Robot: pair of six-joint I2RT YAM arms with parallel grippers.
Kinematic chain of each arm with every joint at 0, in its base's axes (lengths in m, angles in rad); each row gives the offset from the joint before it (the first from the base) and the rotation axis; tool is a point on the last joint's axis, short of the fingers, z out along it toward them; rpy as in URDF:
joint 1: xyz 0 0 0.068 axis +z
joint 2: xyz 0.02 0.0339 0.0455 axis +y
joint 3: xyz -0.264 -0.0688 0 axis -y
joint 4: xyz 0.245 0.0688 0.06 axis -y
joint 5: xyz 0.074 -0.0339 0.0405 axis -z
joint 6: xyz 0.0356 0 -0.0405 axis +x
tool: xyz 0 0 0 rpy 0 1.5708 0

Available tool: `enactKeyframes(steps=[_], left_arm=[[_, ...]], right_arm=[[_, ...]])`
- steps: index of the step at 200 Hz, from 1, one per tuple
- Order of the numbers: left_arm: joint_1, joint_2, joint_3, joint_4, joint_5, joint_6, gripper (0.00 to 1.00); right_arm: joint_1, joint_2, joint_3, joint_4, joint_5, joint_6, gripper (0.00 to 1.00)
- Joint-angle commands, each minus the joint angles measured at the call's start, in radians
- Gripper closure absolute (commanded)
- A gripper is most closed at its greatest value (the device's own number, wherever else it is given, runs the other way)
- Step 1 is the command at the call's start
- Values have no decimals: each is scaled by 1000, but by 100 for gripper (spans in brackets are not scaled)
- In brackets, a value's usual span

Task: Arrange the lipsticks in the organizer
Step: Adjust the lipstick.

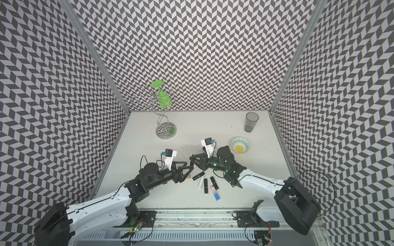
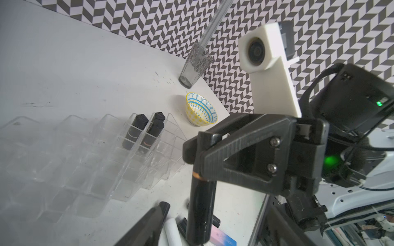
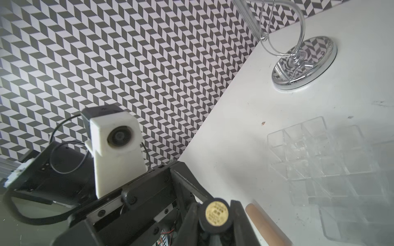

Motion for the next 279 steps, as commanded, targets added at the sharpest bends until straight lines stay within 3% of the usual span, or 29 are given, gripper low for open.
enactKeyframes(steps=[1, 25, 45, 85, 130, 146, 169, 240, 279], left_arm=[[4, -93, -100, 35, -64, -106, 0], [12, -159, -213, 275, -39, -274, 4], [13, -177, -192, 312, -44, -282, 9], [16, -188, -252, 539, -113, -340, 30], [31, -50, -224, 679, -64, -397, 30], [36, 2, -229, 763, -43, -414, 35], [39, 38, -207, 769, -36, -407, 36], [51, 125, -192, 837, 8, -409, 51], [57, 144, -186, 839, 22, -405, 53]], right_arm=[[-16, -50, -22, 121, 72, 27, 83], [-25, -83, -43, 232, 72, 79, 83], [-23, -81, -35, 276, 43, 101, 84], [-25, -56, -81, 458, 40, 187, 84], [-16, 10, -101, 670, 10, 261, 86], [-12, 52, -88, 715, -8, 278, 86], [-7, 114, -60, 768, -33, 306, 86], [9, 247, 14, 840, -51, 344, 85], [9, 295, 33, 869, -52, 359, 85]])
